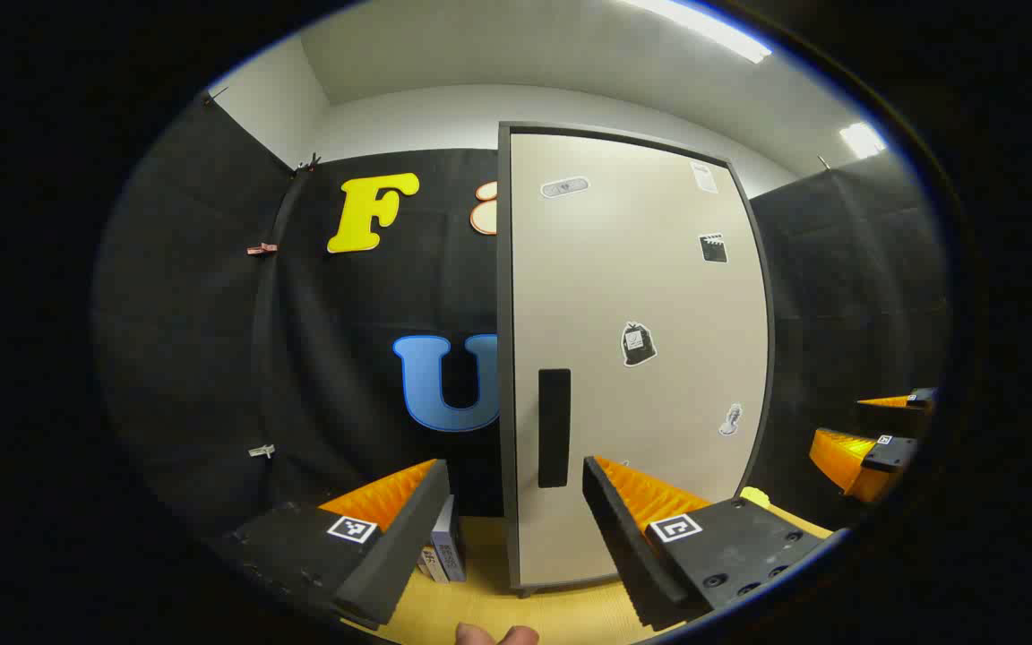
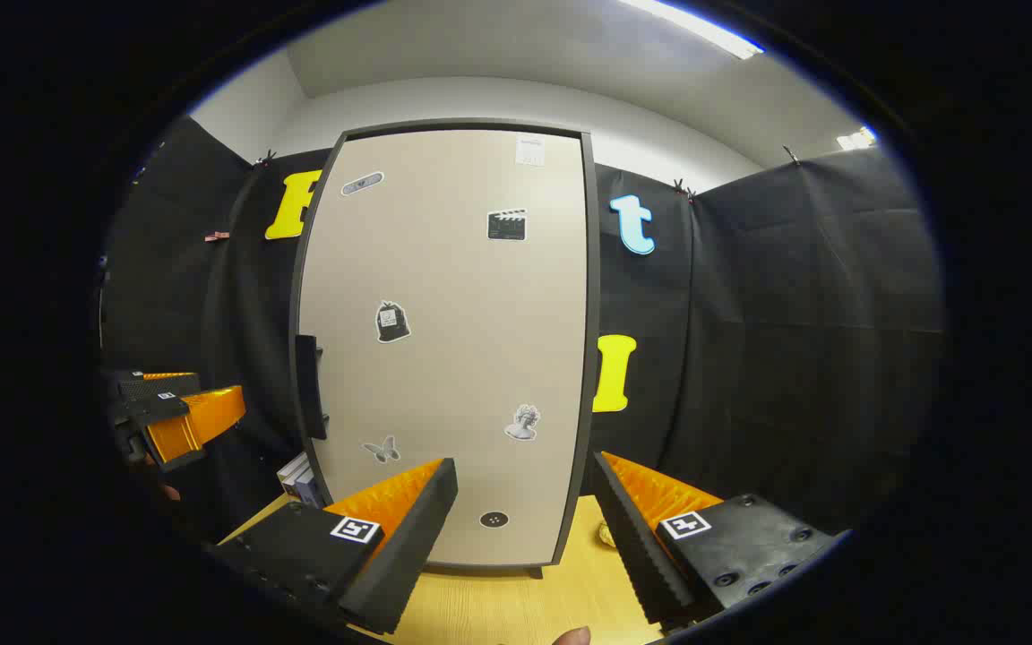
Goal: Open the cabinet door with the right hand, grasp the bottle in the cabinet with the left hand and place it on the coaster, then close the cabinet door with the right hand.
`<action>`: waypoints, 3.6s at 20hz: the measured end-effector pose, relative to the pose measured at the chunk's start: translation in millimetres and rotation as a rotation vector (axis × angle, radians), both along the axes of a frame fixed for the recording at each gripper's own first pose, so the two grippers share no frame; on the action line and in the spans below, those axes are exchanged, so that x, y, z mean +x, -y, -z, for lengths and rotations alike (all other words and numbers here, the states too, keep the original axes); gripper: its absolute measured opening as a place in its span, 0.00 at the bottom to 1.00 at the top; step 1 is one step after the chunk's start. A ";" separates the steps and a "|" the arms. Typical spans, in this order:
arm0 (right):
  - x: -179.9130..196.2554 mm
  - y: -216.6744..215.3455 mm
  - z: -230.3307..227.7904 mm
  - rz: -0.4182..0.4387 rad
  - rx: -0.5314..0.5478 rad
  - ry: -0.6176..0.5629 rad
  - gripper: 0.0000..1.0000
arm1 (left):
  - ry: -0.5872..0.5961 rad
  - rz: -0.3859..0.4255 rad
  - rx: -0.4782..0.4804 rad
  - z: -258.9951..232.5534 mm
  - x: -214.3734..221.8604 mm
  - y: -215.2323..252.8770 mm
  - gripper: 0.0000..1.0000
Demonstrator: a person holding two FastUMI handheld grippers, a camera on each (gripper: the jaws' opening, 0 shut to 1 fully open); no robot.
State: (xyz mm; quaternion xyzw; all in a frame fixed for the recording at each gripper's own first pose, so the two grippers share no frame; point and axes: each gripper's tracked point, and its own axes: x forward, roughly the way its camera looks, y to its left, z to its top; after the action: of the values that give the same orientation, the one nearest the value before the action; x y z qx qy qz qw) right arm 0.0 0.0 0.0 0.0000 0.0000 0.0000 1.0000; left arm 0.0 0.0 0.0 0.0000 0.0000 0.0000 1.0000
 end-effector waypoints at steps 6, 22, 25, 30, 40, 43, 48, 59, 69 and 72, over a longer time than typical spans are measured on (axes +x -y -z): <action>-1.1 -1.2 -2.0 0.009 -0.008 0.012 0.98 | 0.005 0.005 0.014 -1.5 -0.6 -4.2 0.95; -10.6 -2.3 -4.1 0.021 -0.019 0.014 0.97 | 0.015 0.012 0.055 -6.1 -9.5 -3.0 0.95; -10.0 -10.2 -3.0 0.009 -0.012 0.012 0.97 | 0.019 0.013 0.064 -6.1 -9.5 -5.9 0.95; -5.1 -33.9 -3.7 -0.014 -0.019 0.022 0.97 | 0.025 0.009 0.070 -3.7 -10.1 -19.7 0.95; 40.1 -122.6 1.6 -0.092 0.066 0.028 0.97 | 0.021 -0.042 0.068 14.5 -16.5 -82.1 0.98; 60.0 -149.6 3.4 -0.107 0.060 0.037 0.97 | 0.007 -0.060 0.069 23.0 -12.7 -101.4 0.98; 83.3 -197.1 16.3 -0.149 0.044 0.029 0.98 | -0.003 -0.092 0.049 33.0 -11.8 -128.4 0.98; 132.5 -251.8 13.9 -0.127 0.109 0.041 0.75 | -0.040 -0.115 -0.002 56.9 -14.8 -156.4 0.98; 141.6 -257.9 24.6 -0.161 0.089 -0.012 0.20 | -0.050 -0.169 -0.039 62.3 -41.1 -169.2 0.98; 128.2 -256.0 21.4 -0.218 0.089 -0.002 0.13 | -0.043 -0.195 -0.042 58.8 -48.5 -166.9 0.97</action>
State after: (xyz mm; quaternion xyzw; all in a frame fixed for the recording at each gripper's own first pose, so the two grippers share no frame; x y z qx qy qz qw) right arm 128.2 256.0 -21.4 0.0442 0.0010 0.1086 0.9931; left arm -48.5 166.9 -58.8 -0.0210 0.0213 0.0973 0.9948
